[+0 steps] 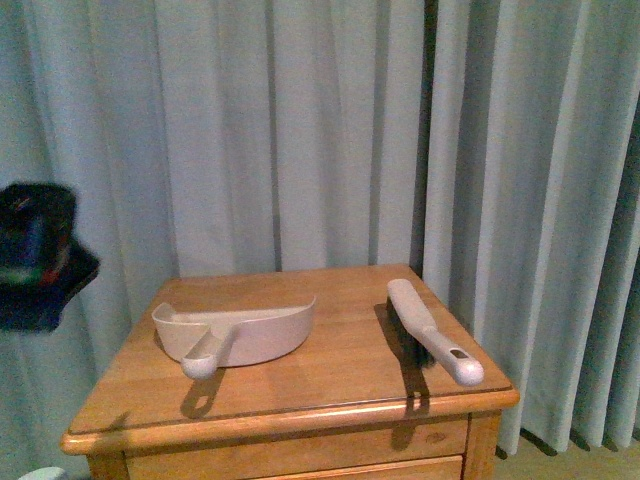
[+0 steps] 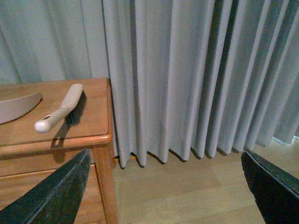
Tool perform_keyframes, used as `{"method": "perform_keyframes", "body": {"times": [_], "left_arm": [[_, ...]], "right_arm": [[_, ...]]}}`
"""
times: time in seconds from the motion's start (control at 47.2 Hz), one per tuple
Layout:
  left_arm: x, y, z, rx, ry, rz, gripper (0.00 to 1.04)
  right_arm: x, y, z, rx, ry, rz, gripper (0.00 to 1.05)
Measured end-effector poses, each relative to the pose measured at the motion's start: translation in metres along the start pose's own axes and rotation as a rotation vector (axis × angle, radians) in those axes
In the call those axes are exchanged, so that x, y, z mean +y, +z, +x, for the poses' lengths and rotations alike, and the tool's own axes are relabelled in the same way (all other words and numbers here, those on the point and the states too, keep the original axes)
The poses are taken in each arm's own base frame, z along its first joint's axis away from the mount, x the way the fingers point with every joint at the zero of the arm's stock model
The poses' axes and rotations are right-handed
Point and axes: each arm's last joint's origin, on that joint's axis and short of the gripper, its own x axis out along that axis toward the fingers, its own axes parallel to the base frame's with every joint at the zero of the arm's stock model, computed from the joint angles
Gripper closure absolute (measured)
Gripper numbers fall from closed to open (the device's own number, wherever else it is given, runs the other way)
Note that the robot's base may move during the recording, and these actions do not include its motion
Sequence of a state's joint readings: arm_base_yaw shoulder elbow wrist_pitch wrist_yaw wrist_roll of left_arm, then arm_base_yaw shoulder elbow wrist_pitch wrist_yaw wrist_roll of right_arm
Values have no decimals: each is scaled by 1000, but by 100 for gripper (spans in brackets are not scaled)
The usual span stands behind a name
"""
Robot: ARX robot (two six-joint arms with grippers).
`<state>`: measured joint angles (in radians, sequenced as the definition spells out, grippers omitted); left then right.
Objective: Clean up trash
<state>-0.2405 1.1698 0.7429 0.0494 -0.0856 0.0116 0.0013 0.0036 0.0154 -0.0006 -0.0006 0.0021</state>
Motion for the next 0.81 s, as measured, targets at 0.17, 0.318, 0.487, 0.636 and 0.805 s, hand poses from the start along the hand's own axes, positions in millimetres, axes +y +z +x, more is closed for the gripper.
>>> {"method": "perform_keyframes", "body": {"times": [0.17,0.318,0.487,0.636,0.805], "left_arm": [[-21,62,56,77,-33,16,8],[-33,73,91,173,-51,33,8],[-43,60,131,279,-60,56,8],[-48,49,159,334,-46,64,8],[-51,36,185,382,-20,59,8]], "right_arm": [[0,0,0,0,0,0,7],[0,0,0,0,0,0,7],[0,0,0,0,0,0,7],[0,0,0,0,0,0,7],[0,0,0,0,0,0,7]]}}
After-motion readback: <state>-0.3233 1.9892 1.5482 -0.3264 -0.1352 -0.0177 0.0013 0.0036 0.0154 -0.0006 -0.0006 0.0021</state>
